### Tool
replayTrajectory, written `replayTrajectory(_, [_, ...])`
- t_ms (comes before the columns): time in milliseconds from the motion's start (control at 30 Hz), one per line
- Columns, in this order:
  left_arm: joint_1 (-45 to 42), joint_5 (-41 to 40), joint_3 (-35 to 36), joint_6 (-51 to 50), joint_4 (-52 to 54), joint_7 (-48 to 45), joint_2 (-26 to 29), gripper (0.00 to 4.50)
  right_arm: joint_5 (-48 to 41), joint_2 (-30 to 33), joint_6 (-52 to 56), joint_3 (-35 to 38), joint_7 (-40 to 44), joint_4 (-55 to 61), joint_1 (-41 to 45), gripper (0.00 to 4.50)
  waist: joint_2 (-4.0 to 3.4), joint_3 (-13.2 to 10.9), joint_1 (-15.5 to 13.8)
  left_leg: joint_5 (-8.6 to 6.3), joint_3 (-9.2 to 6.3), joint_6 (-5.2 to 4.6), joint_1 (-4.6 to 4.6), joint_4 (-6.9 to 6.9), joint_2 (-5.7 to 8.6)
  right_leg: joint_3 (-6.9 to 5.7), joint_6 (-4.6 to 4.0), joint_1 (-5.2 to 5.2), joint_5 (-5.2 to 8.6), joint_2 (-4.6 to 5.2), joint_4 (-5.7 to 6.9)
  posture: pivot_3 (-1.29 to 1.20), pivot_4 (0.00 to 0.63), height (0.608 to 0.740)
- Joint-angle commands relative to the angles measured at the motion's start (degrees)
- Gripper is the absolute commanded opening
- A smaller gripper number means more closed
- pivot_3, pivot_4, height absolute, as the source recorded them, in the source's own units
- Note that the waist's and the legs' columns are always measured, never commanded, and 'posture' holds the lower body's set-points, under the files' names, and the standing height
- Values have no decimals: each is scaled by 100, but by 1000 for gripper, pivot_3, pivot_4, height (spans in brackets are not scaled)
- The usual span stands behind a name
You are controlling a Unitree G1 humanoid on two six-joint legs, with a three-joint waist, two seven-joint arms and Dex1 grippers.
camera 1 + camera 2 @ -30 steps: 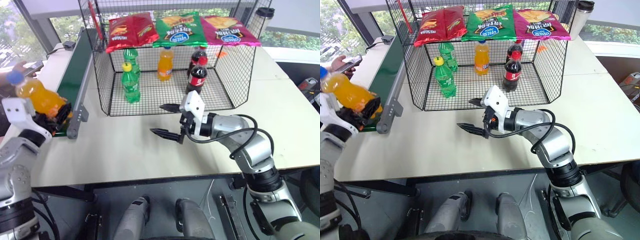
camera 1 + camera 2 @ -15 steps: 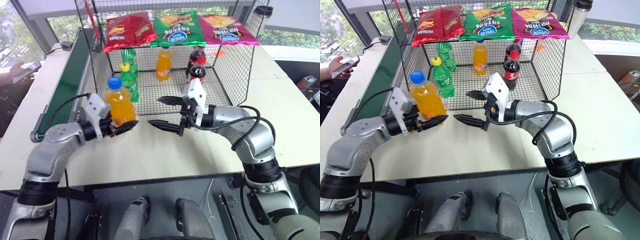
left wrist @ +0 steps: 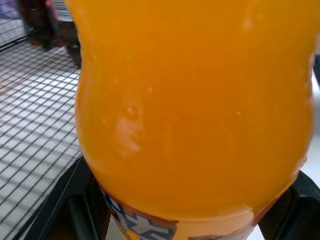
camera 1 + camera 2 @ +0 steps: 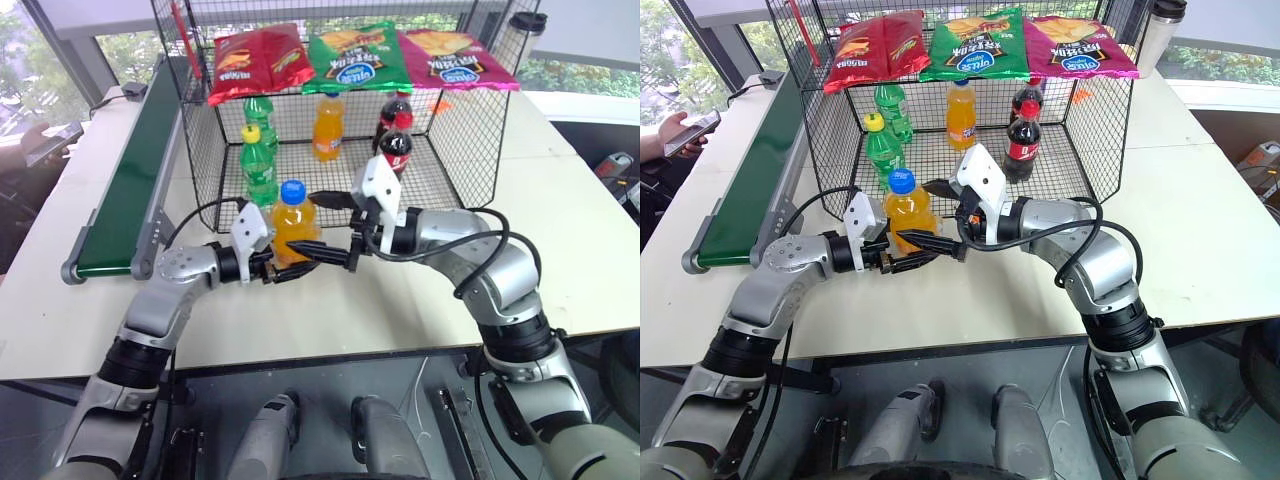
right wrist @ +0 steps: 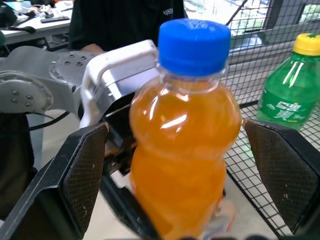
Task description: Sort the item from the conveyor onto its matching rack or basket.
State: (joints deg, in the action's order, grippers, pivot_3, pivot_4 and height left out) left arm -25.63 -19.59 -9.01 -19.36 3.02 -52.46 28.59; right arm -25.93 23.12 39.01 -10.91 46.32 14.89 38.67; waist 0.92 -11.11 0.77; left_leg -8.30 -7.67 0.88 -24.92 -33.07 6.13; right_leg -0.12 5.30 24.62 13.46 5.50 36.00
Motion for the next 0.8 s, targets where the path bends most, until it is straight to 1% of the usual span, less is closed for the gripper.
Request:
replayTrajectory(33, [-166,6,19,166,251,-92,-41,2974,29,-79,-139,15,-27,58,143,4500,0,0,1,0,0,0,0,0,0,0,1,0,-1,0,0,0,150,739])
replayTrajectory(300, [-100,-40,24,45,436,-15,-159,2974,192,-127,-308,-21,1,-157,120,4500,0,0,-2,1,0,-2,0,-4,0,0,3,0,-2,-1,3,0,150,739])
replayTrajectory(400, [-65,-63,64,-17,503,9,-149,2974,300,-132,-442,-26,-12,-307,95,3623,0,0,8,1,0,-2,0,-4,0,0,4,0,-2,-2,4,0,150,739])
replayTrajectory(433, [-60,-62,70,-23,511,18,-145,2974,296,-141,-459,-22,-7,-317,93,3109,0,0,10,2,0,-2,0,-4,0,0,4,0,-2,-3,5,0,150,739])
replayTrajectory(467, [-55,-62,78,-41,519,30,-147,2974,290,-150,-467,-19,-1,-321,93,2714,0,0,6,2,0,-3,0,-4,0,0,4,0,-3,-3,7,0,150,739])
replayTrajectory(500, [-52,-60,82,-48,523,38,-149,2974,288,-157,-476,-17,4,-322,93,2497,0,0,3,2,-1,-3,0,-5,0,0,4,0,-3,-4,7,0,150,739])
replayTrajectory(800, [-68,-101,112,-406,567,153,-131,2974,303,-154,-436,-23,1,-229,139,2497,0,0,2,2,-1,-3,0,-8,0,-1,5,0,-3,-5,9,0,150,739])
